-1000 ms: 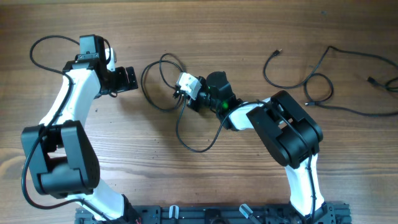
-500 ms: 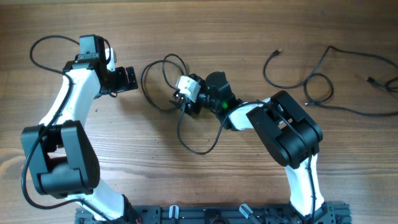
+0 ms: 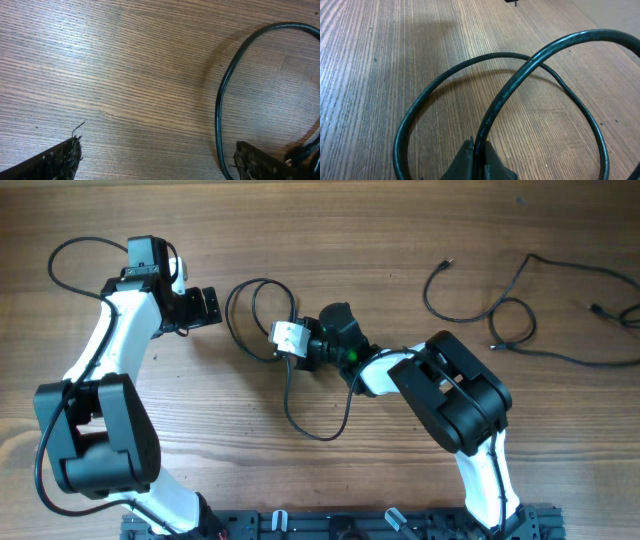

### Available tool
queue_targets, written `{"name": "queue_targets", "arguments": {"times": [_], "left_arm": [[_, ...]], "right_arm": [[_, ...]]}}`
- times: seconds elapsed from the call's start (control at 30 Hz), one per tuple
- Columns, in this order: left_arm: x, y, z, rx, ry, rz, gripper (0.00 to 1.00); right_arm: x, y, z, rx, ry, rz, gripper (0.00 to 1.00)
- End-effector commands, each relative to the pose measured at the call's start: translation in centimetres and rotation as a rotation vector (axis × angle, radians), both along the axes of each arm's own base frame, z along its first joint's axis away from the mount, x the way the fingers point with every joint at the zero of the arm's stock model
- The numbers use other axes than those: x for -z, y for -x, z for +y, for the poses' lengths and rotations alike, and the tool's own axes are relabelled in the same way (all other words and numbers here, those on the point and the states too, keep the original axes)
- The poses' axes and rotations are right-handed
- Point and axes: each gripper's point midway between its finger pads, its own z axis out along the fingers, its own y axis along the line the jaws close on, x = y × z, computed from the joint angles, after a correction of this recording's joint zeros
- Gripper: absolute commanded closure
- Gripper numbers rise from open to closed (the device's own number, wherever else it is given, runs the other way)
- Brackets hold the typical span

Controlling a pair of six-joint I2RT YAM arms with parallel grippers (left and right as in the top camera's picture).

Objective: Untangle cables
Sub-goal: 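Carry the cable with the right gripper to the right and drop it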

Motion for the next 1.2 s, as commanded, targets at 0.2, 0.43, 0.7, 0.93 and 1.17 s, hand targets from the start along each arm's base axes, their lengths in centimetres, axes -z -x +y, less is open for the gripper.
{"name": "queue_targets", "arguments": {"times": [0.2, 0.43, 0.7, 0.93, 1.17], "left_arm": [[-0.9, -0.1, -0.2, 0.022, 0.006, -0.025, 0.00], [-0.9, -0.1, -0.2, 0.022, 0.006, -0.025, 0.00], [-0.9, -0.1, -0.2, 0.022, 0.006, -0.025, 0.00], [-0.9, -0.1, -0.2, 0.022, 0.006, -0.025, 0.00], [-0.9, -0.1, -0.2, 0.022, 0.006, -0.025, 0.00]], "right_arm": [[-6.6, -5.8, -5.9, 0.382, -0.178, 0.263, 0.96], [-19.0, -7.2, -15.8, 0.661, -0.241, 0.202, 0.96], [-26.8, -11.0, -31.3, 0.990, -0.445, 0.081, 0.96], [-28.7, -11.7, -43.7, 1.257, -0.496, -0.065, 0.96], [-26.8, -9.7, -58.3, 1.572, -0.489, -0.164, 0.96]]}}
